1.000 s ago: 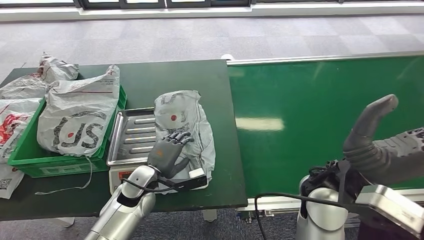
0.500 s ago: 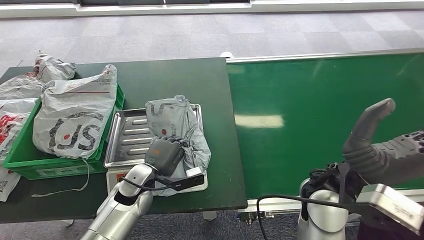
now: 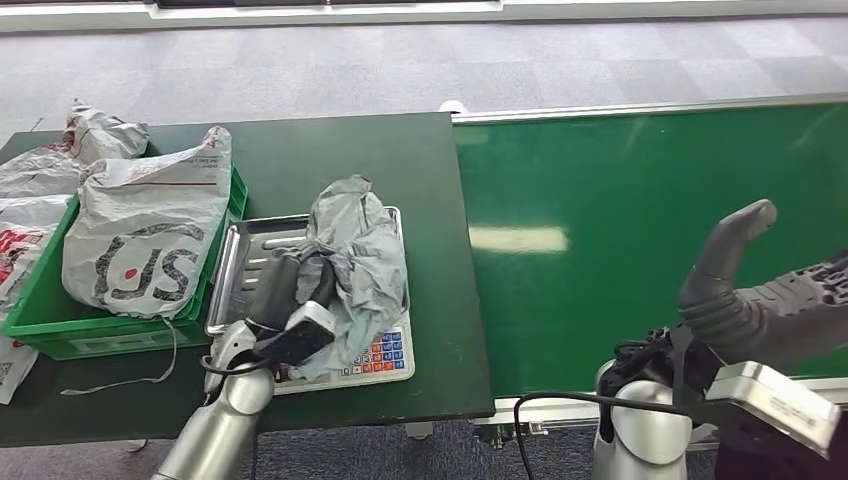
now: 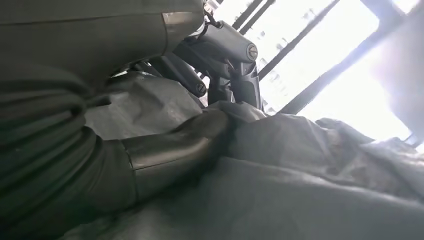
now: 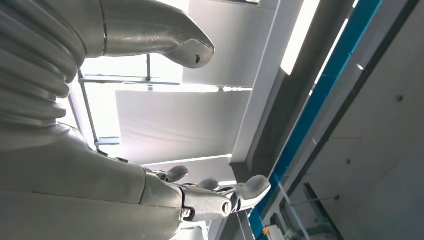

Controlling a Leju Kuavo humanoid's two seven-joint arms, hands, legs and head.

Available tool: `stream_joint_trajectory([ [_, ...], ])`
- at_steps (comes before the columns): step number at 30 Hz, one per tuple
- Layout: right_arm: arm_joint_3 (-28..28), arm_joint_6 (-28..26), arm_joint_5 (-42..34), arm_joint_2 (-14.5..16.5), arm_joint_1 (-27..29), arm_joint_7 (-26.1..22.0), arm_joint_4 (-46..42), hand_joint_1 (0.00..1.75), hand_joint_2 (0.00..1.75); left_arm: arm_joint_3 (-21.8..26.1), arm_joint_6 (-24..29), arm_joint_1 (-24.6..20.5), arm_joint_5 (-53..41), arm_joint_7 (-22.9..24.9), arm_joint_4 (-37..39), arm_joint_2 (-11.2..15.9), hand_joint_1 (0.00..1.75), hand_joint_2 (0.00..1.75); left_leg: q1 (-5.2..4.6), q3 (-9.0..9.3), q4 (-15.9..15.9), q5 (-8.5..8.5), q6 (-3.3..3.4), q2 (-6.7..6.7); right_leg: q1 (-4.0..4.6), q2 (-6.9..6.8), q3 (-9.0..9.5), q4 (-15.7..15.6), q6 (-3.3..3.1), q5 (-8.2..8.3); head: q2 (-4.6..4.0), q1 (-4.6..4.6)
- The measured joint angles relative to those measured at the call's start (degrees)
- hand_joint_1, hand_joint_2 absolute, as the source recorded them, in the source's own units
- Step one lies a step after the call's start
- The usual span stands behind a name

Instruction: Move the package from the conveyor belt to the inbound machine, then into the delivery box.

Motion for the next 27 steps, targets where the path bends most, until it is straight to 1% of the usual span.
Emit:
stream_joint_trajectory([
  [2, 0.0, 0.0, -0.18, 0.0, -0.04, 0.0, 0.48, 0.0, 1.75, 3.03, -1.42, 0.25, 7.53, -2.18, -3.58, -0.55, 1.75, 1.75, 0.0, -0.01, 0.0, 0.0, 0.0, -0.02, 0.0, -0.01, -0.01, 0.0, 0.0, -0.01, 0.0, 0.0],
  [4, 0.0, 0.0, -0.21, 0.0, -0.07, 0.0, 0.85, 0.0, 1.75, 5.18, -1.98, 0.41, 9.82, -2.84, -6.16, -0.91, 1.75, 1.75, 0.0, -0.03, 0.0, 0.0, 0.0, -0.06, 0.0, -0.03, -0.01, 0.0, -0.01, -0.02, 0.0, 0.01],
  [7, 0.02, 0.01, -0.22, 0.0, -0.1, 0.0, 1.3, 0.0, 1.75, 7.03, -2.13, 0.89, 11.08, -3.69, -8.77, -1.34, 1.75, 1.75, 0.0, -0.05, 0.0, 0.0, 0.0, -0.09, 0.0, -0.06, -0.01, 0.0, -0.01, -0.03, 0.0, 0.01],
  [9, 0.08, 0.02, -0.22, 0.0, -0.12, 0.0, 1.67, 0.0, 1.75, 8.01, -0.35, 1.18, 12.53, -5.57, -10.81, -1.98, 1.75, 1.75, 0.0, -0.06, 0.0, 0.0, 0.0, -0.08, 0.0, -0.06, -0.02, 0.0, -0.01, -0.03, 0.0, 0.01],
  [11, 0.15, 0.02, -0.22, 0.0, -0.16, 0.0, 2.13, 0.0, 1.75, 8.78, 5.07, 0.93, 10.87, -7.08, -13.49, -2.91, 1.75, 1.75, -0.01, -0.06, 0.01, 0.0, 0.0, -0.09, -0.01, -0.07, -0.03, 0.0, -0.01, -0.02, 0.0, 0.01],
  [13, 0.24, 0.02, -0.22, 0.0, -0.24, 0.0, 2.65, 0.0, 1.75, 9.12, 14.7, -0.39, 2.99, -6.73, -15.64, -3.74, 1.75, 1.75, -0.02, -0.08, 0.03, 0.0, 0.01, -0.18, -0.01, -0.15, -0.02, -0.01, -0.01, -0.02, 0.0, 0.01],
  [15, 0.45, 0.05, -0.26, 0.0, -0.35, 0.0, 3.25, 0.0, 1.75, 9.58, 24.71, -2.82, -9.97, -5.34, -16.56, -4.74, 1.75, 1.75, -0.02, -0.12, 0.04, 0.03, 0.02, -0.31, -0.01, -0.26, -0.01, -0.01, -0.01, -0.02, 0.0, 0.01],
  [16, 0.63, 0.07, -0.36, 0.0, -0.42, 0.0, 3.58, 0.0, 1.75, 10.46, 28.13, -4.49, -18.35, -4.71, -16.82, -5.6, 1.75, 1.75, -0.02, -0.14, 0.05, 0.04, 0.03, -0.35, -0.01, -0.31, 0.0, -0.01, 0.0, -0.02, 0.0, 0.01],
  [18, 1.06, 0.11, -0.63, 0.0, -0.61, 0.0, 4.32, 0.0, 1.75, 13.72, 30.99, -8.64, -35.97, -2.79, -17.23, -7.48, 1.75, 1.75, -0.02, -0.18, 0.06, 0.06, 0.04, -0.37, -0.02, -0.34, 0.01, 0.0, 0.01, 0.0, 0.0, 0.02],
  [19, 1.23, 0.13, -0.82, 0.01, -0.69, 0.0, 4.71, 0.0, 1.75, 15.46, 31.38, -10.99, -43.57, -0.37, -17.11, -8.0, 1.75, 1.75, -0.02, -0.16, 0.06, 0.06, 0.04, -0.34, -0.03, -0.32, 0.01, 0.0, 0.01, 0.01, 0.0, 0.03],
  [20, 1.34, 0.14, -0.98, 0.01, -0.74, 0.0, 5.05, 0.0, 1.75, 16.45, 31.5, -13.42, -49.13, 4.22, -16.29, -7.47, 1.75, 1.75, -0.03, -0.12, 0.07, 0.06, 0.03, -0.26, -0.03, -0.25, -0.01, 0.0, -0.01, 0.03, 0.0, 0.03],
  [21, 1.4, 0.15, -1.12, 0.02, -0.77, 0.0, 5.34, 0.0, 1.75, 16.32, 31.54, -16.06, -52.85, 11.49, -14.26, -5.86, 1.75, 1.75, -0.04, -0.08, 0.08, 0.08, 0.0, -0.16, -0.01, -0.14, -0.07, -0.01, -0.03, 0.08, 0.0, 0.01],
  [22, 1.43, 0.15, -1.24, 0.02, -0.79, 0.0, 5.53, 0.0, 1.75, 15.0, 31.55, -18.94, -54.72, 20.78, -11.22, -3.6, 1.75, 1.75, -0.06, -0.05, 0.1, 0.11, -0.05, -0.06, 0.03, -0.03, -0.13, -0.01, -0.07, 0.15, 0.0, -0.02],
  [24, 1.49, 0.15, -1.35, 0.02, -0.82, -0.01, 5.78, 0.0, 1.75, 8.95, 31.55, -24.41, -56.12, 43.39, -3.68, 1.38, 1.75, 1.75, -0.02, -0.11, 0.1, 0.19, -0.14, -0.02, 0.11, 0.04, -0.18, 0.0, -0.12, 0.26, 0.0, -0.11],
  [25, 1.51, 0.15, -1.38, 0.02, -0.83, -0.01, 5.87, 0.0, 1.75, 5.11, 31.55, -26.41, -56.2, 52.83, -0.66, 3.22, 1.75, 1.75, 0.03, -0.14, 0.08, 0.23, -0.17, -0.08, 0.13, -0.01, -0.16, 0.01, -0.13, 0.28, 0.0, -0.14],
  [26, 1.54, 0.15, -1.39, 0.02, -0.85, -0.01, 5.96, 0.0, 1.75, 1.37, 31.57, -27.74, -56.23, 60.03, 1.75, 4.67, 1.75, 1.75, 0.09, -0.16, 0.07, 0.27, -0.2, -0.13, 0.14, -0.06, -0.15, 0.03, -0.14, 0.27, 0.0, -0.14],
  [27, 1.55, 0.15, -1.4, 0.02, -0.87, 0.0, 6.05, 0.0, 1.75, -1.69, 31.59, -28.66, -56.26, 63.7, 3.59, 5.79, 1.75, 1.75, 0.13, -0.18, 0.07, 0.29, -0.22, -0.15, 0.14, -0.08, -0.15, 0.05, -0.15, 0.28, 0.0, -0.13],
])
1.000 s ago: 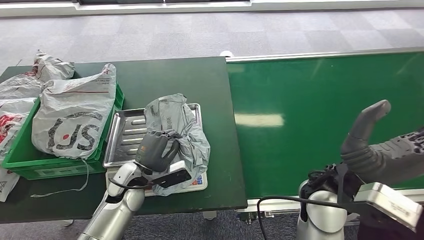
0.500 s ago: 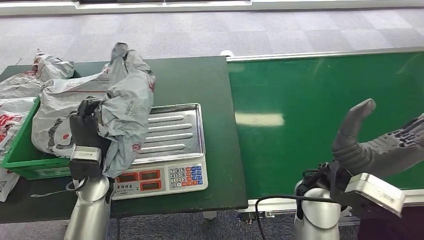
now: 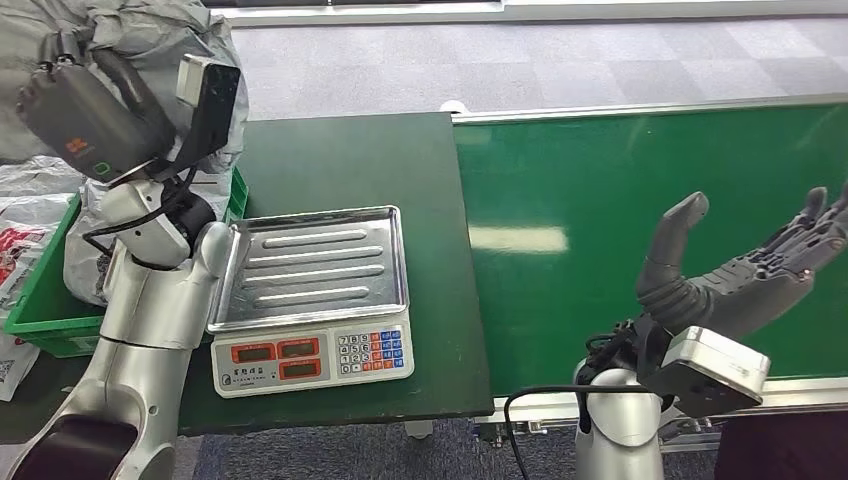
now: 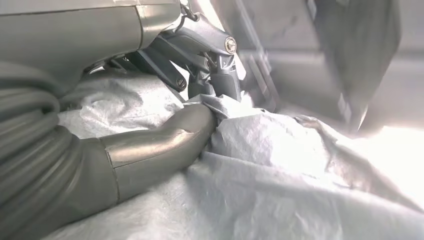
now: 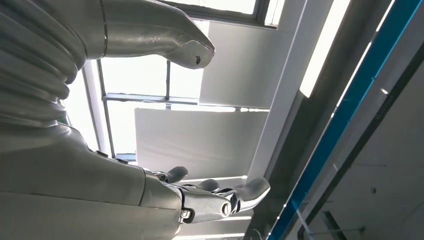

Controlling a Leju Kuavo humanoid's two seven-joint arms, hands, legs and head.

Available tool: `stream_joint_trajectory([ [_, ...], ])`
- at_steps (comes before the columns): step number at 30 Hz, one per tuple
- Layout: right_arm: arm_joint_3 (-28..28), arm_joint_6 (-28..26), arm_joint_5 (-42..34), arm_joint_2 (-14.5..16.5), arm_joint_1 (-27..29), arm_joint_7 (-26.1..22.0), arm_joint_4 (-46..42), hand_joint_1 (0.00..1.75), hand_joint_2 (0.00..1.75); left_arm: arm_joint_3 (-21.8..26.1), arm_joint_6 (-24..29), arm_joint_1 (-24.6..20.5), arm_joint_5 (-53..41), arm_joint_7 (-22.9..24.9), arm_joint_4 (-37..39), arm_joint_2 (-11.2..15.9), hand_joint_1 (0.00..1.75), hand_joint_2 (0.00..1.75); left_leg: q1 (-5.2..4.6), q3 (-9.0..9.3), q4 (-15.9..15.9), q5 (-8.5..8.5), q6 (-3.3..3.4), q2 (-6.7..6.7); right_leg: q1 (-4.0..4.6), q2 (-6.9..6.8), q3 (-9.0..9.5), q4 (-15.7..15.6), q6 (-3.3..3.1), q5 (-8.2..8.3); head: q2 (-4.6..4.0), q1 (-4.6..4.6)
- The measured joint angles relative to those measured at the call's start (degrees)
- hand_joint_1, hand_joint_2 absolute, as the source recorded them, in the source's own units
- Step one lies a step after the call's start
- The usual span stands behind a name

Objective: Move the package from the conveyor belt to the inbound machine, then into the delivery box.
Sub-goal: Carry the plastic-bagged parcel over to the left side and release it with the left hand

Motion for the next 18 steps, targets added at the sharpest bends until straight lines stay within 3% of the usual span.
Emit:
stream_joint_trajectory([
  [2, 0.02, 0.0, 0.03, 0.0, -0.01, -0.01, 0.14, 0.0, 1.75, -4.01, 0.0, -1.81, -0.01, -1.33, 4.28, 1.44, 1.75, 1.75, 0.0, -0.02, 0.0, 0.01, -0.02, 0.08, -0.02, 0.08, -0.05, 0.01, -0.01, 0.02, 0.0, 0.0],
  [6, 0.04, 0.0, 0.35, 0.0, 0.02, -0.02, 0.16, 0.0, 1.75, -6.39, -0.31, -7.05, 0.2, -14.9, 18.4, 2.16, 1.75, 1.75, -0.04, -0.04, 0.01, 0.01, -0.01, 0.12, -0.05, 0.13, -0.07, 0.01, -0.02, 0.03, 0.0, 0.01],
  [8, 0.04, 0.0, 0.42, 0.0, 0.06, -0.02, 0.08, 0.0, 1.75, -6.33, -0.94, -9.19, 0.56, -15.92, 25.02, 2.27, 1.75, 1.75, -0.04, -0.03, 0.01, 0.01, -0.01, 0.21, -0.06, 0.21, -0.08, 0.01, -0.03, 0.04, 0.0, 0.01],
  [10, 0.04, 0.0, 0.51, 0.0, 0.13, -0.02, -0.2, 0.0, 1.75, -5.92, -4.26, -11.2, 1.13, -14.89, 30.94, 2.54, 1.75, 1.75, -0.04, -0.03, 0.01, 0.0, -0.01, 0.27, -0.06, 0.27, -0.09, 0.01, -0.03, 0.05, 0.0, 0.0],
  [13, 0.06, 0.0, 0.69, 0.0, 0.39, -0.02, -0.75, 0.0, 1.75, -4.01, -11.68, -13.14, 3.73, -9.64, 37.86, 3.72, 1.75, 1.75, -0.02, -0.03, -0.03, 0.0, -0.02, 0.36, -0.05, 0.34, -0.12, 0.02, -0.03, 0.05, 0.0, 0.01],
  [18, 0.13, -0.02, 0.83, -0.01, 1.1, -0.02, -1.73, 0.0, 1.75, 3.19, -11.55, -13.24, 11.03, -2.49, 44.6, 8.11, 1.75, 1.75, 0.01, -0.04, -0.13, 0.0, -0.03, 0.49, -0.01, 0.49, -0.26, 0.03, -0.08, 0.03, 0.0, -0.01],
])
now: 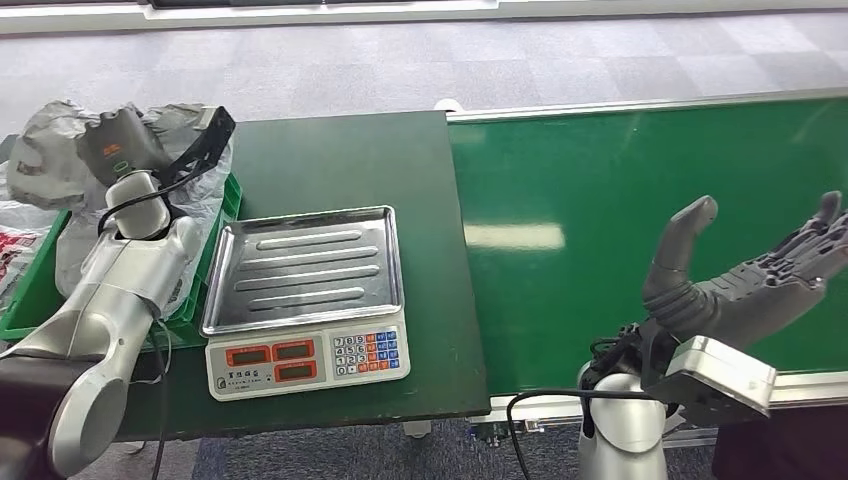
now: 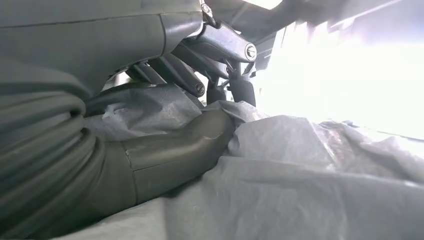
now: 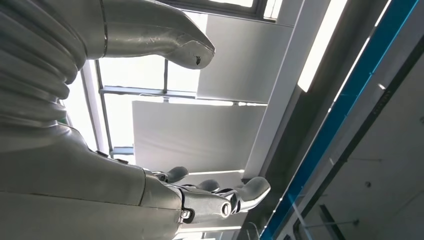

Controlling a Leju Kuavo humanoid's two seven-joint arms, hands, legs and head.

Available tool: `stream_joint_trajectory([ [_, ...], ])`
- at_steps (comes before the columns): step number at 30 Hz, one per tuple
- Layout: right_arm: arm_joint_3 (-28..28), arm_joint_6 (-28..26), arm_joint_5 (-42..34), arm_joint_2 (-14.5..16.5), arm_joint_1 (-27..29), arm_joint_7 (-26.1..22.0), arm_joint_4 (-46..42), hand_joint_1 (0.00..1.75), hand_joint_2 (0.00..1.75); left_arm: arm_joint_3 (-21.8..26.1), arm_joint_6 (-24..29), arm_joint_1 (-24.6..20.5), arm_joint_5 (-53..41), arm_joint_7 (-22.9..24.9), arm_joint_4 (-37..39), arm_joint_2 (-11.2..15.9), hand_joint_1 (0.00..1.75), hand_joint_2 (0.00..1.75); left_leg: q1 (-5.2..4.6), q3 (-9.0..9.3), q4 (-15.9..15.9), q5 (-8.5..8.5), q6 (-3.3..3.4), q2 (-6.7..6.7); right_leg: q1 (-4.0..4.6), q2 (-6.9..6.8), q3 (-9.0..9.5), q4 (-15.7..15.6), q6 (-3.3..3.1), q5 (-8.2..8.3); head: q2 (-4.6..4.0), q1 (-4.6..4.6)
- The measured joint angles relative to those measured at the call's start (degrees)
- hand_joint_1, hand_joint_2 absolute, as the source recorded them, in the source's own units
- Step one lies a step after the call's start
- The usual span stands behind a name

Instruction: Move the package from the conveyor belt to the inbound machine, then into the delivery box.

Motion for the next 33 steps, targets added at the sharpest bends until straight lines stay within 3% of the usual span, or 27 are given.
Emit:
stream_joint_trajectory([
  [7, 0.0, -0.01, 0.17, -0.01, 0.55, 0.0, -0.95, 0.0, 1.75, 10.29, 3.28, 3.14, 9.01, -0.24, 4.16, 4.61, 1.73, 1.75, 0.0, -0.04, -0.05, -0.01, -0.02, -0.04, 0.0, -0.03, -0.01, 0.01, -0.09, -0.06, 0.0, 0.01],
  [11, 0.1, -0.01, 0.38, -0.03, 0.79, 0.0, -0.96, 0.0, 1.75, 17.7, 8.22, 5.21, 16.32, -4.8, 5.02, 5.64, 0.0, 0.0, -0.03, -0.05, -0.04, -0.02, -0.03, -0.04, -0.02, -0.05, -0.01, 0.0, -0.09, -0.06, 0.0, 0.01],
  [21, 0.65, -0.01, 0.8, -0.05, 0.75, 0.0, -0.96, 0.0, 1.75, 25.52, 8.52, 7.22, 21.19, -15.7, 6.0, 6.22, 0.0, 0.0, -0.04, -0.05, -0.02, -0.02, -0.03, -0.16, -0.03, -0.16, -0.02, -0.01, -0.08, -0.06, 0.0, 0.01],
  [25, 0.87, -0.01, 1.14, -0.05, 0.7, 0.0, -0.91, 0.0, 1.75, 32.55, 8.26, 6.92, 35.71, -36.23, 4.89, 4.85, 0.0, 0.0, -0.04, -0.06, -0.02, -0.01, -0.03, -0.16, -0.02, -0.16, -0.03, -0.01, -0.08, -0.06, 0.0, 0.01],
  [28, 0.94, 0.01, 1.33, -0.05, 0.68, 0.0, -0.78, 0.0, 1.75, 37.27, 5.28, 6.2, 40.9, -44.82, 4.14, 3.82, 0.0, 0.0, -0.04, -0.05, -0.02, -0.02, -0.03, -0.15, -0.02, -0.16, -0.03, -0.01, -0.08, -0.06, 0.0, 0.01],
  [33, 1.53, 0.02, 1.34, -0.03, 0.46, 0.0, 0.33, 0.0, 1.75, 44.17, -9.53, 4.92, 52.72, -58.05, 2.24, 2.27, 0.0, 0.0, -0.03, -0.06, -0.02, -0.01, -0.03, -0.15, -0.02, -0.16, -0.02, -0.01, -0.08, -0.05, 0.0, 0.01],
])
